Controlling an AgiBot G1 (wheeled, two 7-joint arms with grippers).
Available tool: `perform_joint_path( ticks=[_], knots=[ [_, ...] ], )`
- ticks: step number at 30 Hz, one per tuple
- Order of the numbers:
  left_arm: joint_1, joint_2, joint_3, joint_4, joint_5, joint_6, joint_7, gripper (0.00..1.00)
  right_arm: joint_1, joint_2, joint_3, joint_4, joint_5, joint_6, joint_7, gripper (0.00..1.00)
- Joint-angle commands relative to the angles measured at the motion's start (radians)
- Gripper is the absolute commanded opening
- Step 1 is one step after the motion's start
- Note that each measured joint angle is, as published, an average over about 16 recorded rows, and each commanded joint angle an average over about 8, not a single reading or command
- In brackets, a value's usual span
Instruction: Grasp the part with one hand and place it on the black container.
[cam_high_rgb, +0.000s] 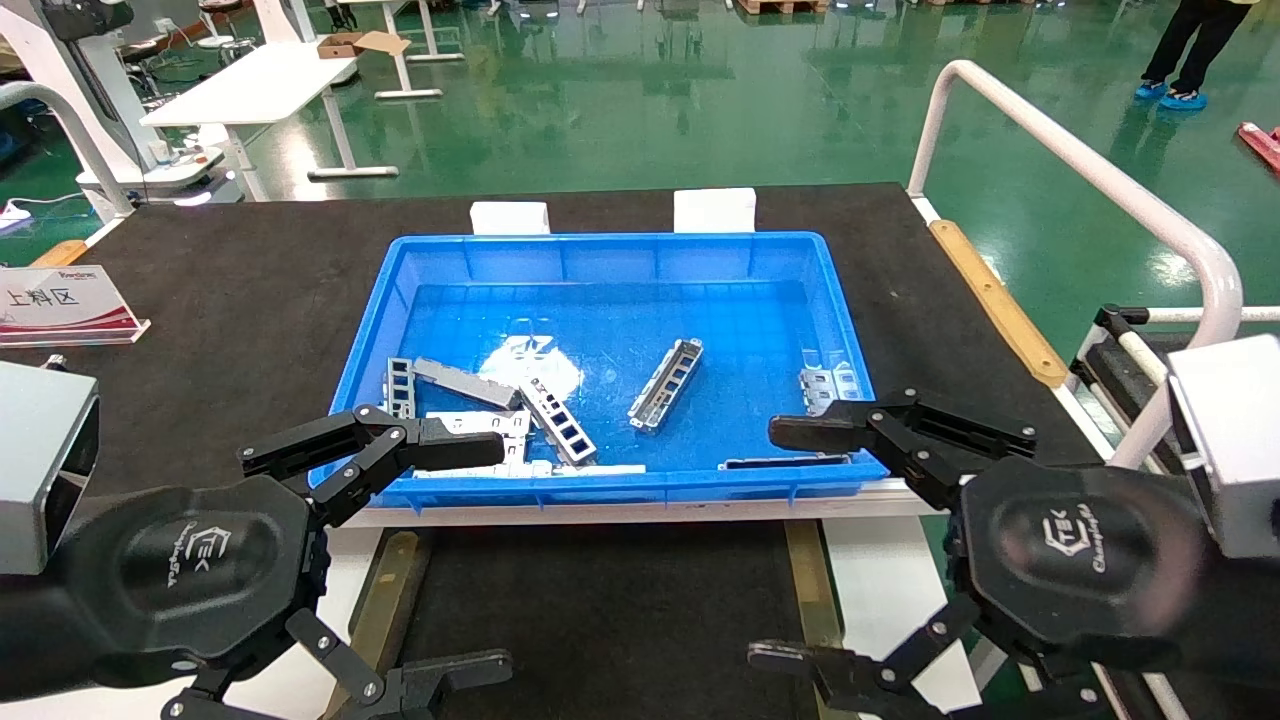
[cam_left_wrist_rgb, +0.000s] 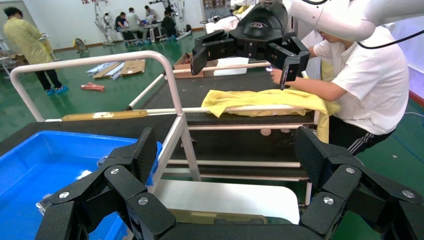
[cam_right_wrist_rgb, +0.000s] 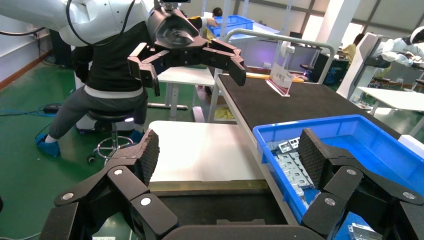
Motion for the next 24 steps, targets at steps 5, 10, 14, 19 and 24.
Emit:
perform_joint_path(
  ticks=[5,10,14,19,24],
  knots=[
    [0.000,0.000,0.000,0.000,0.000,0.000,0.000,1.00,0.000,0.000,0.000,0.000,0.000,0.000,0.000,1.00],
    [0.000,0.000,0.000,0.000,0.000,0.000,0.000,1.00,0.000,0.000,0.000,0.000,0.000,0.000,0.000,1.00],
    [0.000,0.000,0.000,0.000,0.000,0.000,0.000,1.00,0.000,0.000,0.000,0.000,0.000,0.000,0.000,1.00],
    [0.000,0.000,0.000,0.000,0.000,0.000,0.000,1.00,0.000,0.000,0.000,0.000,0.000,0.000,0.000,1.00],
    [0.000,0.000,0.000,0.000,0.000,0.000,0.000,1.00,0.000,0.000,0.000,0.000,0.000,0.000,0.000,1.00]
  ],
)
